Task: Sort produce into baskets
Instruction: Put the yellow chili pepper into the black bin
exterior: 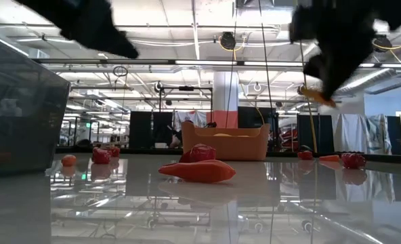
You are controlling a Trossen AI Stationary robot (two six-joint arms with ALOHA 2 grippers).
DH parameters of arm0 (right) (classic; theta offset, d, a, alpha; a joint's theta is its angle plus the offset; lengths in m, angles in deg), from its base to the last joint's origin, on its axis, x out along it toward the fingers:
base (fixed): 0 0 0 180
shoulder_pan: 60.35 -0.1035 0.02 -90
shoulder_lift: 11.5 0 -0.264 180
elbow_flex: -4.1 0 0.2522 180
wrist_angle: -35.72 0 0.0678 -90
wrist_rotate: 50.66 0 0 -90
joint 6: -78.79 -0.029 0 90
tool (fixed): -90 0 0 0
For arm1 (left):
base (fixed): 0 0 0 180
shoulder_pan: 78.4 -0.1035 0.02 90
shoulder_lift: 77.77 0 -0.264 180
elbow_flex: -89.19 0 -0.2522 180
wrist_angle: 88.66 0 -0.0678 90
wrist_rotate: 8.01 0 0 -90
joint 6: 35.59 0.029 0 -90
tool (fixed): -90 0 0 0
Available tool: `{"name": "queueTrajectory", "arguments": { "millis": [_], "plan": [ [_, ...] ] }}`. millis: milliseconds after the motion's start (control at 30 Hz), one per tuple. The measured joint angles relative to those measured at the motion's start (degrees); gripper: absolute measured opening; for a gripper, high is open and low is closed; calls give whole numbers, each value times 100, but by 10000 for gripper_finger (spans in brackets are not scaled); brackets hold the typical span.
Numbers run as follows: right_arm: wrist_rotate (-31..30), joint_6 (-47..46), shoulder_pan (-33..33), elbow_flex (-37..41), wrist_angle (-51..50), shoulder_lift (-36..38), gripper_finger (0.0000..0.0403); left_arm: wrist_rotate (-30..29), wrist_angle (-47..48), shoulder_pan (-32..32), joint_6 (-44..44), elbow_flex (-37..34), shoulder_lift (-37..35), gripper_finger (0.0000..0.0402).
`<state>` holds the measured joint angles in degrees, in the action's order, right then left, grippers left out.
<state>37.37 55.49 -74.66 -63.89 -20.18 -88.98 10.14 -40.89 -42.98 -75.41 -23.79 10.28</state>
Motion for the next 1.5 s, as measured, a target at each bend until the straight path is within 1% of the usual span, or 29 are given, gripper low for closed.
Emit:
{"name": "queueTrajectory", "arguments": {
  "millis": [67,100,200,267,333,400,467,567,700,767,800,867,967,1067,1133,1233,1333,1367,1433,1500],
  "plan": [
    [-4,34,-171,-150,520,-178,1,-445,1122,69,-1144,0,-4,161],
    [-61,72,-248,-229,784,-286,1,-539,1695,89,-1756,0,-32,160],
    [-137,309,-460,-563,1494,-756,0,-645,3306,78,-3453,0,-161,152],
    [-149,522,-561,-861,1894,-1151,0,-665,4141,64,-4190,-2,-297,144],
    [-149,793,-656,-1199,2302,-1571,0,-683,4727,66,-4626,-3,-531,138],
    [-151,1097,-729,-1595,2635,-2026,0,-706,5007,72,-4783,-59,-859,132],
    [-148,1396,-798,-2022,2897,-2478,0,-630,5041,68,-4784,-221,-1299,128],
    [-146,1830,-876,-2674,3185,-3115,0,-359,4954,88,-4829,-634,-2094,127],
    [-127,2208,-918,-3545,3213,-3812,0,-181,4333,210,-4600,-1261,-3259,127],
    [-119,2312,-913,-3949,3193,-4089,0,-152,3720,291,-4156,-1531,-3796,127],
    [-119,2370,-909,-4140,3196,-4207,0,-87,3315,340,-3762,-1651,-4041,127],
    [-116,2492,-905,-4513,3210,-4424,0,146,2248,384,-2732,-1888,-4476,127],
    [-115,2642,-905,-4926,3210,-4683,0,813,173,358,-554,-2198,-4911,127],
    [-116,2681,-894,-5246,3210,-4917,0,1442,-1676,240,1428,-2482,-5031,127],
    [-116,2669,-887,-5429,3317,-5097,0,1679,-2398,109,2255,-2634,-5022,127],
    [-124,2528,-858,-5625,3423,-5343,0,2116,-2897,-184,2685,-2861,-4974,127],
    [-131,2456,-819,-5692,3406,-5499,1,2661,-3063,-497,2633,-3106,-4963,127],
    [-132,2412,-814,-5688,3364,-5500,3,2754,-3101,-580,2535,-3171,-4952,127],
    [-133,2382,-787,-5694,3338,-5500,10,2716,-3270,-709,2400,-3296,-4947,127],
    [-139,2346,-765,-5697,3329,-5494,21,2502,-3374,-790,2360,-3333,-4944,127]
  ]
}}
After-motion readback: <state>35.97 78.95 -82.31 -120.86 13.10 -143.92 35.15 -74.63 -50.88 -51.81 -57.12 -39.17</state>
